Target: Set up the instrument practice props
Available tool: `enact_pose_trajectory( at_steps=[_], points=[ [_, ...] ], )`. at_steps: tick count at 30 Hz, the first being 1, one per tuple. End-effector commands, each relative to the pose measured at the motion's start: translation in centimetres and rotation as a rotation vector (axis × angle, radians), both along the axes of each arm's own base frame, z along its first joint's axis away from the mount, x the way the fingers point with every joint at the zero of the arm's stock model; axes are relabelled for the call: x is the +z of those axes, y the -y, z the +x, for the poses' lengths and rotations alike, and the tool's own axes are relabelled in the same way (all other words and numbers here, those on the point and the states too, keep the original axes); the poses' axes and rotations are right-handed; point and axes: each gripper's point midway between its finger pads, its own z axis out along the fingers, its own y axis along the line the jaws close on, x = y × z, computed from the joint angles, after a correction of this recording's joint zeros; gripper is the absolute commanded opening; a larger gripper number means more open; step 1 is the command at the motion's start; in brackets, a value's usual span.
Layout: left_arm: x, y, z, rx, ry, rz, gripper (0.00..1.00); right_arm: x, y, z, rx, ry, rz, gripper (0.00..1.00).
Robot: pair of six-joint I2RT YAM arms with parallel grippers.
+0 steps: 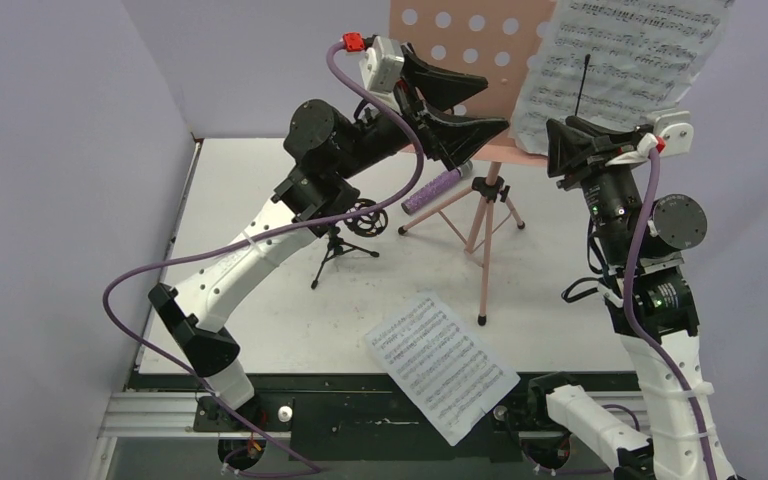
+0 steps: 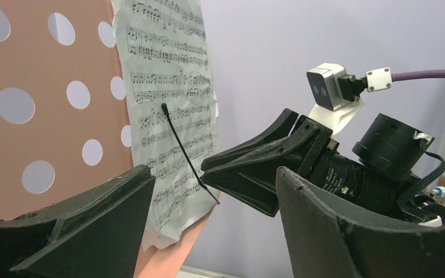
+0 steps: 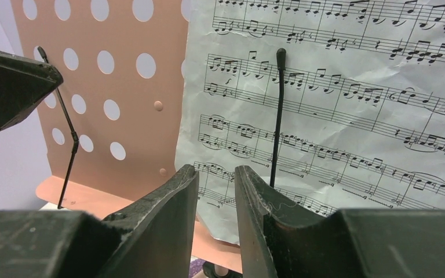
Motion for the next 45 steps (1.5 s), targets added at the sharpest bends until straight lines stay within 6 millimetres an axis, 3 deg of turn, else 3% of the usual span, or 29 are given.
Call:
enact_pose_trajectory(
  at_steps=[1, 8, 17, 25, 27, 36, 45],
  points=[
    [1.4, -0.9, -0.7, -0.017, 0.019, -0.018, 0.76, 0.5, 0.3, 0.0, -0.016, 0.024, 0.002, 0.32],
    [1.2, -1.9, -1.5, -0.011, 0.026, 0.000, 0.76, 0.9, 0.3, -0.6, -0.005, 0.036, 0.010, 0.42],
    [-0.8, -4.3, -2.8, 0.031, 0.023, 0.047, 0.77, 1.1, -0.4, -1.6, 0.048, 0.039, 0.022, 0.66],
    [-5.9, -7.1, -3.4, 0.092, -0.051, 0.038, 0.85, 0.0, -3.0, -2.9, 0.212, 0.023, 0.034, 0.82],
    [-7.9, -7.5, -3.5, 0.101, -0.087, 0.058, 0.86, -0.7, -3.6, -3.4, 0.252, 0.009, 0.034, 0.86],
    [-22.5, -9.9, -2.9, 0.199, -0.345, 0.193, 0.97, -5.4, -6.7, -6.0, 0.474, -0.084, 0.075, 1.00],
    [-37.6, -11.5, -2.7, 0.293, -0.638, 0.431, 0.96, -12.9, -7.1, -5.8, 0.486, -0.271, 0.082, 0.93]
  ],
)
